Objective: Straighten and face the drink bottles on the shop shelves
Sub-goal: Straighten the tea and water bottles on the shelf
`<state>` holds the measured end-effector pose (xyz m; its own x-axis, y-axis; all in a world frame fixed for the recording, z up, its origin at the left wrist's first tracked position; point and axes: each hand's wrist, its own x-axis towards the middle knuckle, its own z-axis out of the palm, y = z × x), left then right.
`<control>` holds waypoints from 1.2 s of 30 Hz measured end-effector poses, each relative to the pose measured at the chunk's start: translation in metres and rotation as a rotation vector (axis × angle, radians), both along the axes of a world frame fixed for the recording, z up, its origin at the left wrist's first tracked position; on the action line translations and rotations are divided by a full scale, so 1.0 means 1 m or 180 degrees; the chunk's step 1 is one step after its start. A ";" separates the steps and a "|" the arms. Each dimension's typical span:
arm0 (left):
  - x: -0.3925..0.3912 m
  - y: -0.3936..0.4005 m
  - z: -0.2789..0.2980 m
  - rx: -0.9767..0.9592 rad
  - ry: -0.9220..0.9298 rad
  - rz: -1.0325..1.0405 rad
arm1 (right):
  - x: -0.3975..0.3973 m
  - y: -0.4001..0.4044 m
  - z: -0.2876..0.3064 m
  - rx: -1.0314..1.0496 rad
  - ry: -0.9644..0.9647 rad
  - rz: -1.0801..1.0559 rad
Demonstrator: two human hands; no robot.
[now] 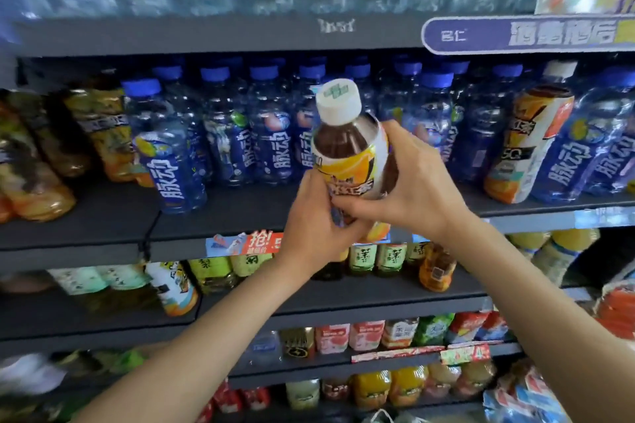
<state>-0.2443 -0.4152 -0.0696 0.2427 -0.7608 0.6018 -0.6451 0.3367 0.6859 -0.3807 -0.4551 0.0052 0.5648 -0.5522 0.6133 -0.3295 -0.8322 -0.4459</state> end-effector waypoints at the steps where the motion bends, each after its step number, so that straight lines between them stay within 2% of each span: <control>1: 0.021 0.017 0.005 -0.0131 0.0021 0.0172 | 0.024 0.011 0.006 -0.0008 0.0017 0.0144; 5: 0.097 0.076 0.016 -0.0338 0.0035 0.0553 | 0.107 0.054 0.014 -0.0028 -0.0006 0.0727; 8: 0.170 0.122 0.014 -0.0095 -0.0033 0.0956 | 0.179 0.088 0.010 -0.0206 0.0081 0.1071; 11: 0.226 0.150 0.019 0.0367 -0.0199 0.1480 | 0.239 0.109 0.001 -0.0138 0.0028 0.0991; 15: 0.274 0.146 0.023 0.0398 -0.0479 0.1589 | 0.299 0.111 -0.013 0.0252 -0.0040 0.0612; 18: 0.298 0.131 0.011 0.0568 -0.0462 0.1616 | 0.314 0.102 -0.018 0.0377 0.0135 0.0368; 21: 0.304 0.111 0.014 0.0658 -0.0231 0.1554 | 0.305 0.091 -0.018 0.0101 0.0136 0.0290; 24: 0.302 0.088 0.029 0.1162 -0.0209 0.1728 | 0.292 0.088 -0.016 -0.0176 0.0132 0.0379; 26: 0.298 0.077 0.029 0.1211 -0.0178 0.1729 | 0.285 0.086 -0.015 -0.0221 0.0051 0.0387; 31: 0.291 0.072 0.015 0.0738 0.0217 0.1815 | 0.256 0.073 -0.008 -0.0132 -0.0337 0.0233; 34: 0.270 0.082 0.015 -0.0126 0.0188 0.2355 | 0.232 0.060 -0.006 -0.0062 -0.0513 0.0019; 36: 0.245 0.089 0.015 -0.0761 0.0115 0.2254 | 0.214 0.051 -0.008 0.0083 -0.0582 -0.0100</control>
